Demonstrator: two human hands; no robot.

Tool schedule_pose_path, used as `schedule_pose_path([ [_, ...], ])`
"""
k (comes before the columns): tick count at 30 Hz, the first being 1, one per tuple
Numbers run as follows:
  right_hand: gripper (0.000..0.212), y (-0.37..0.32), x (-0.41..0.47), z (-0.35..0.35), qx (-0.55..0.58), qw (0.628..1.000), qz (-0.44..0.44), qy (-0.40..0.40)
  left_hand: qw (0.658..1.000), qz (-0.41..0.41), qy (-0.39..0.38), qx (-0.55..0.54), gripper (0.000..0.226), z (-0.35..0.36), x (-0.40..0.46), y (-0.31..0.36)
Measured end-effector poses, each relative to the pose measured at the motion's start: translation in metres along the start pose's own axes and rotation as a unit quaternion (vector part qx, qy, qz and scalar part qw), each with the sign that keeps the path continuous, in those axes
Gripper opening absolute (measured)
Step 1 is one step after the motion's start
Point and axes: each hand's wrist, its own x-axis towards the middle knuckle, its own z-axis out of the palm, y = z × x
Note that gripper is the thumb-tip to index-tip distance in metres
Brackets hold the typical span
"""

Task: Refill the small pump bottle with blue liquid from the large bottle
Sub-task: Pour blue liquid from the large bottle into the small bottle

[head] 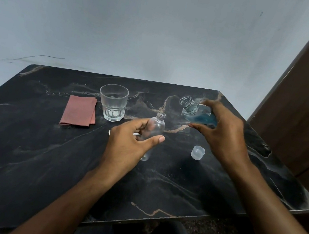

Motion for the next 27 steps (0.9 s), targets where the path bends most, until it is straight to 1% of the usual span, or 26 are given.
schedule_pose_path([
  [5, 0.063, 0.003, -0.002, 0.001, -0.019, 1.000, -0.005, -0.018, 1.000, -0.004, -0.006, 0.004, 0.039, 0.003, 0.002, 0.007],
  [10, 0.063, 0.007, -0.005, 0.005, -0.034, 0.999, -0.010, -0.031, 1.000, 0.002, -0.003, 0.021, 0.049, 0.005, 0.005, 0.007],
  [15, 0.060, 0.008, -0.005, 0.004, -0.047, 0.998, -0.028, -0.040, 0.999, 0.025, 0.003, 0.047, 0.058, 0.005, 0.005, 0.011],
  [18, 0.060, 0.009, -0.005, 0.004, -0.053, 0.997, -0.034, -0.041, 0.998, 0.027, -0.004, 0.059, 0.053, 0.005, 0.006, 0.011],
  [27, 0.058, 0.006, -0.007, 0.003, -0.062, 0.995, -0.056, -0.053, 0.997, 0.027, -0.010, 0.072, 0.055, 0.006, 0.007, 0.013],
])
